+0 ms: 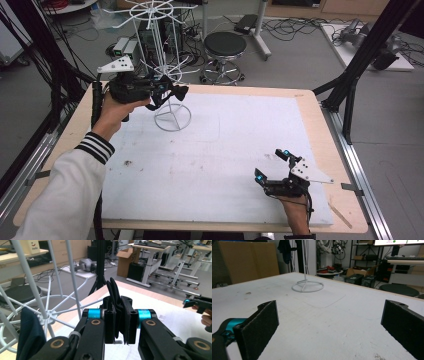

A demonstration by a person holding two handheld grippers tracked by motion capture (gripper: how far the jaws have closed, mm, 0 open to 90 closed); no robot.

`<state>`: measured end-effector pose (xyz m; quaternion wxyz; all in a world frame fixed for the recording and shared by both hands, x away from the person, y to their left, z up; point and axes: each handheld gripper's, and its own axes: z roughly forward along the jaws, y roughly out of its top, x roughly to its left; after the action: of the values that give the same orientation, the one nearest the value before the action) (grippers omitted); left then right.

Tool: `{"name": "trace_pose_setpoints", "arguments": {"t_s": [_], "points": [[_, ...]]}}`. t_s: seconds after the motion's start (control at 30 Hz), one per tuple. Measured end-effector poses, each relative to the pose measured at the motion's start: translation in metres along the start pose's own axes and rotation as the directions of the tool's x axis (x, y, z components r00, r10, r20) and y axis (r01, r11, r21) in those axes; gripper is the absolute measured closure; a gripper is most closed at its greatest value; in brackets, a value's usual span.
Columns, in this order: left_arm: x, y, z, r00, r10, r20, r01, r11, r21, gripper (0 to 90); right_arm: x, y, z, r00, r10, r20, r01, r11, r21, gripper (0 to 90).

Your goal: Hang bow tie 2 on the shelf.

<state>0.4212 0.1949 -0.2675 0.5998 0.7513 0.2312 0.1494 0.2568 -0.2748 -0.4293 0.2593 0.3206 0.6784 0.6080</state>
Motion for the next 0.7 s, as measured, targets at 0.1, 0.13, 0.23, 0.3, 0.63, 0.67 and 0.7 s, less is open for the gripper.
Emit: {"name": "trace_pose_setpoints", "arguments": {"t_s": [0.1, 0.13, 0.23, 0.3, 0.63, 0.67, 0.7], "points": [[0.002, -0.002, 0.002, 0.9999, -0.008, -0.008, 0.008, 0.9999, 0.007, 82.1, 0.001, -0.004, 0.000, 0.9999, -0.001, 0.013, 0.001, 1.000, -0.018, 0.5], [0.003, -0.002, 0.002, 0.9999, -0.008, -0.011, 0.008, 0.9999, 0.011, 82.1, 0.001, -0.005, -0.001, 0.9998, -0.004, 0.019, 0.004, 1.000, -0.019, 0.6], [0.004, -0.003, 0.003, 0.9998, -0.012, -0.017, 0.012, 0.9998, 0.013, 82.0, 0.001, -0.009, -0.001, 0.9992, -0.008, 0.039, 0.010, 0.999, -0.034, 0.5], [0.005, -0.003, 0.004, 0.9997, -0.012, -0.022, 0.013, 0.9997, 0.020, 81.9, 0.001, -0.010, -0.002, 0.9988, -0.007, 0.048, 0.010, 0.999, -0.049, 0.6], [0.001, -0.002, 0.005, 0.9996, -0.012, -0.027, 0.013, 0.9996, 0.024, 75.6, 0.000, -0.019, 0.000, 0.9960, -0.020, 0.087, 0.024, 0.998, -0.054, 0.5], [0.001, -0.002, 0.005, 0.9997, -0.010, -0.022, 0.011, 0.9997, 0.023, 73.0, 0.000, -0.020, 0.000, 0.9959, -0.013, 0.089, 0.017, 0.999, -0.048, 0.6], [0.000, -0.001, 0.004, 0.9994, -0.008, -0.034, 0.009, 0.9997, 0.025, 68.2, -0.001, -0.022, 0.001, 0.9958, -0.016, 0.090, 0.020, 0.999, -0.045, 0.6]]}}
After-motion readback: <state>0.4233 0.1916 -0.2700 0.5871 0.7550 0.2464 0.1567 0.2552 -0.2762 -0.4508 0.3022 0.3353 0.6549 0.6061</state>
